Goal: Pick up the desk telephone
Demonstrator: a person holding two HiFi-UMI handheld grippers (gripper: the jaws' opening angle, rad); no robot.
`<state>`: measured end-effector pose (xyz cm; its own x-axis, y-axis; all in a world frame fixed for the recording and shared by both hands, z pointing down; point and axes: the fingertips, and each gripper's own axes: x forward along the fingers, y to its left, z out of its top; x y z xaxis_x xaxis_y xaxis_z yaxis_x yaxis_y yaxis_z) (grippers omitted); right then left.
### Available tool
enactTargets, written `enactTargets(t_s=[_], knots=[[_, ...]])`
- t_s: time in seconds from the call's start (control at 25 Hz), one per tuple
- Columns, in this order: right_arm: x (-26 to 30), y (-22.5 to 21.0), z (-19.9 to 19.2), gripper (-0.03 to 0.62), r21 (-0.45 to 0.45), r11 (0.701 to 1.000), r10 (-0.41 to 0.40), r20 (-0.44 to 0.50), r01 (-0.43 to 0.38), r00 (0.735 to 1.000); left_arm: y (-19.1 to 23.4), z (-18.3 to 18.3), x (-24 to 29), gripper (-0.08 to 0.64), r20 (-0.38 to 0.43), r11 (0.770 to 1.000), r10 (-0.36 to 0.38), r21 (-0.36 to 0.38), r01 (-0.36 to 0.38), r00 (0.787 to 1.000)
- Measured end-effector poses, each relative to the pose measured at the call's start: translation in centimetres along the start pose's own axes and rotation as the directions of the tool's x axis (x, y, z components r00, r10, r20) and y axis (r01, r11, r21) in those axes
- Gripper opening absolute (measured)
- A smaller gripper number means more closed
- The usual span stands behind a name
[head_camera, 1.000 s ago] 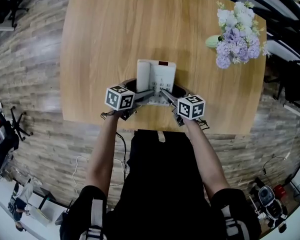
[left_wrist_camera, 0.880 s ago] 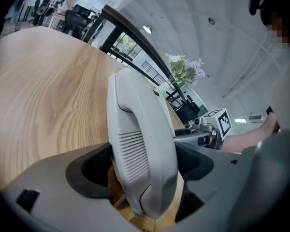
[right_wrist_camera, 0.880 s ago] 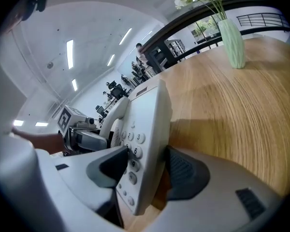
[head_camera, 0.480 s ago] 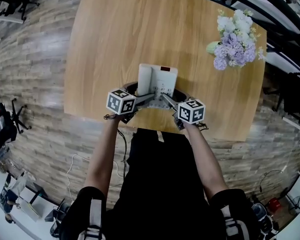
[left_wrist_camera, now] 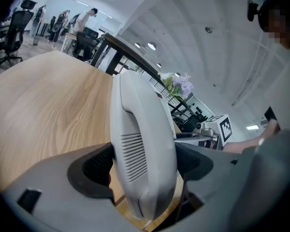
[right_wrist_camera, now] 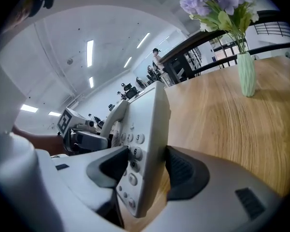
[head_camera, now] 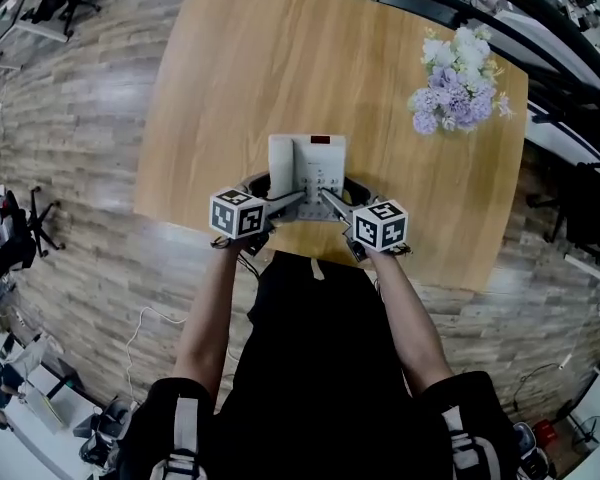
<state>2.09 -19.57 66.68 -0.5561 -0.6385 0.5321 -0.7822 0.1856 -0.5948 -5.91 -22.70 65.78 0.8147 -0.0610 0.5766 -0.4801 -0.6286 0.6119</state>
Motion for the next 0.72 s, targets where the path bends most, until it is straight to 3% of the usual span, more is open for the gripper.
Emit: enactTargets(t_s=[0.4,0.72], knots=[[-2.6,2.9,2.5,0.256,-0.061,0.996,0.065,0.048,-0.062,0.997,-3.5,2.6,-3.2,0.403,0.113,0.995,0.072,0.062,-0.079,0.991],[-4.3,3.3,4.2,0.256,-0.099,0.993,0.075,0.077,-0.067,0.994,-5.5,4.6,-3.7,0.402,0.139,0.984,0.099,0.131,-0.117,0.985]])
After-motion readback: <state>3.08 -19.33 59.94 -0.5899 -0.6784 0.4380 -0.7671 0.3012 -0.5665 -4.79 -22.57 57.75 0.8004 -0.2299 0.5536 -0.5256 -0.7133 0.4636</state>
